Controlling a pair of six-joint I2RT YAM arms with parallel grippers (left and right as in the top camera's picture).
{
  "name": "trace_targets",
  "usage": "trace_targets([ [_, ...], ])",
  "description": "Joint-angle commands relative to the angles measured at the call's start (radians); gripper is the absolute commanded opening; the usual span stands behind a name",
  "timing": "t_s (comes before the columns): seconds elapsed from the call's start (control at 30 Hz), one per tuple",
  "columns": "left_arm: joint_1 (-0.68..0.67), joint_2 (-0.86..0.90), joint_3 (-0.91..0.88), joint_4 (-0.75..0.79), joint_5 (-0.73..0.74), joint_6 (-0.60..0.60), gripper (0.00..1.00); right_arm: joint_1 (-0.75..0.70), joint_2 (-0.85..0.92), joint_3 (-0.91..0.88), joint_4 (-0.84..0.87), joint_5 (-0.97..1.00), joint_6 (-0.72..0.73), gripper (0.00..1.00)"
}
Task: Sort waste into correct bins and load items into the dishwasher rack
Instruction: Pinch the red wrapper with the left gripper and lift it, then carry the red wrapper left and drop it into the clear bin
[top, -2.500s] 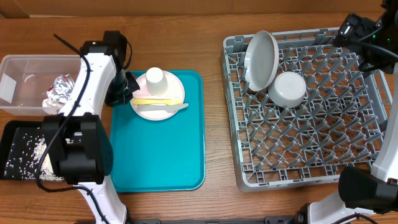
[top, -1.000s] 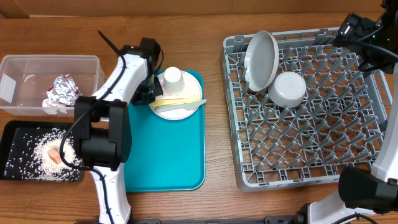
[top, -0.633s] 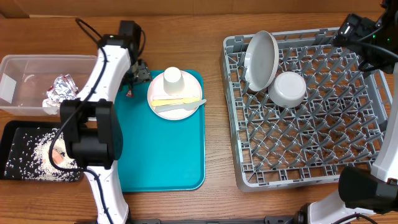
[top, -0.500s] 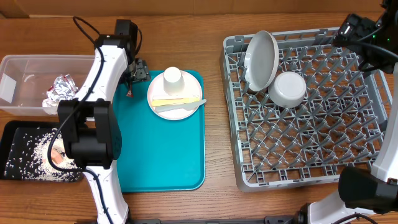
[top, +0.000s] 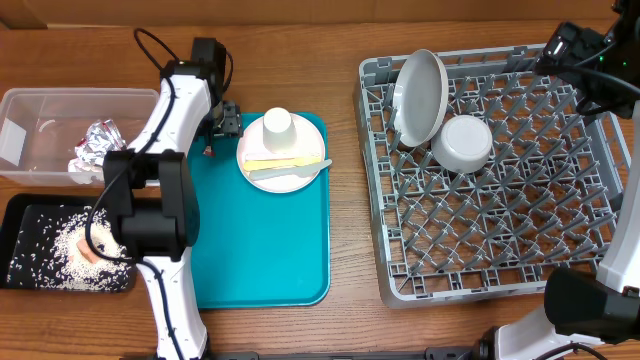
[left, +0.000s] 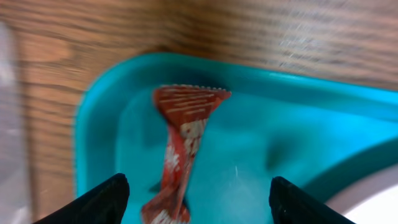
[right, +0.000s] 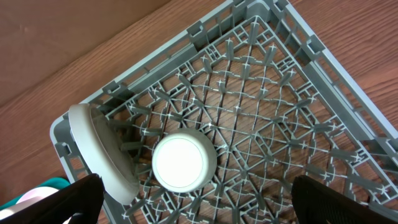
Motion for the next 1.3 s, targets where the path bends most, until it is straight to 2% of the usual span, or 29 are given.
trace_targets([
  [0.0,0.000,0.039,0.016,0.005,0.018,0.026,0.73,0.000,-0.005,0.003,0.002,0.006,0.004,1.00],
  [0.23,0.000,0.043,0.016,0.035,0.020,0.026,0.71,0.000,-0.005,0.003,0.002,0.006,0.004,1.00],
  [0.37,0.000,0.043,0.016,0.056,0.024,0.026,0.53,0.000,-0.005,0.003,0.002,0.006,0.004,1.00],
  [0.5,0.000,0.043,0.016,0.057,0.024,0.023,0.46,0.000,-0.005,0.003,0.002,0.006,0.004,1.00],
  [0.67,0.000,0.043,0.016,0.041,0.023,0.023,0.23,0.000,-0.005,0.003,0.002,0.006,0.004,1.00],
  [0.87,0.000,0.041,0.018,0.011,0.023,0.023,0.04,0.000,-0.005,0.003,0.002,0.006,0.004,1.00],
  [1.07,0.001,0.015,0.061,-0.051,0.021,0.007,0.04,0.000,-0.005,0.003,0.002,0.006,0.004,1.00],
  [1.27,0.002,-0.056,0.219,-0.175,0.032,-0.064,0.04,0.000,-0.005,0.003,0.002,0.006,0.004,1.00],
])
